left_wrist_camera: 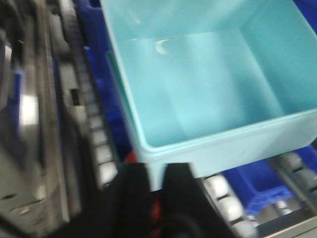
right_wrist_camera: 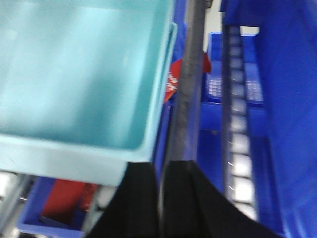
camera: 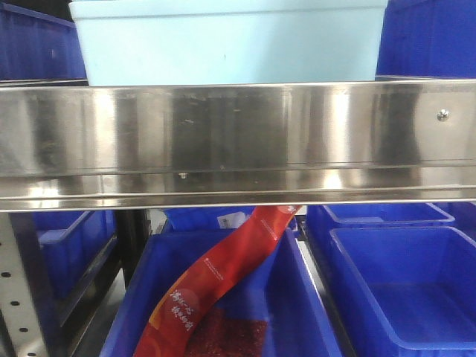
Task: Move two blue bins to right shelf middle
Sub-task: 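Raise and push the teal bin onto the upper shelf, then open both grippers and release the teal bin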
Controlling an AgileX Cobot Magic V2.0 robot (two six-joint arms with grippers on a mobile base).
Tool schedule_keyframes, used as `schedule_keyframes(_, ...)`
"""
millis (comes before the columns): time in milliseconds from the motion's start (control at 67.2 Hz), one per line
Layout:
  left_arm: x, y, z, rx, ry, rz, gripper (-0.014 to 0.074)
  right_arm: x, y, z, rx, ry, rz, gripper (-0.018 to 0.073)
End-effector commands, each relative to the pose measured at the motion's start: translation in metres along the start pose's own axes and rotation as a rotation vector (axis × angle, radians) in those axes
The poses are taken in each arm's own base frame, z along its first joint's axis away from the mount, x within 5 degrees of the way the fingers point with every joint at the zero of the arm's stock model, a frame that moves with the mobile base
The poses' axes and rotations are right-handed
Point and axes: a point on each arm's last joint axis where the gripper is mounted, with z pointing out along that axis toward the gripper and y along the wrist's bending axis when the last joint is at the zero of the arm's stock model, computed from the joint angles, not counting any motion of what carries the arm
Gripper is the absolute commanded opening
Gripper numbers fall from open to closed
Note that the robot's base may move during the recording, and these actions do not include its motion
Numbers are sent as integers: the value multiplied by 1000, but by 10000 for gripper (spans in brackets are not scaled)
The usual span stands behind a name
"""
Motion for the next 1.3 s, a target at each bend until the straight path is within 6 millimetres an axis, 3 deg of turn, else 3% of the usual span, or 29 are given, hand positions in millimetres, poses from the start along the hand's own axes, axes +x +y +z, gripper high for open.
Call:
schedule_keyframes(0,15,4,-13,-35,-40,3,-109,16,-6,-3,30,-11,-21,-166)
schedule_keyframes(283,102,11,-21,-55,-70,-25,-111,106,-16,-8,-1,-55,-30,-162)
schedule_keyframes(462,158,13,-29,-46,-136,-24,-111,165,-23,-21,-32,-159,-34,-162)
schedule_keyframes(655,189,13,-51,-34,-284,-21,-111,215,-30,-37,-49,-261,-29,-162)
schedule_keyframes(804,198,13,-71,-24,-416,-19,-111,234,-35,-57,-65,-396,-17,-162)
schedule_keyframes(1042,201,12,-93,-13,-557,-16,-111,238,-38,-93,-104,-680,-3,-162)
schedule_keyframes(1281,199,12,-94,-11,-581,-15,-111,239,-38,-96,-106,-697,-2,-162)
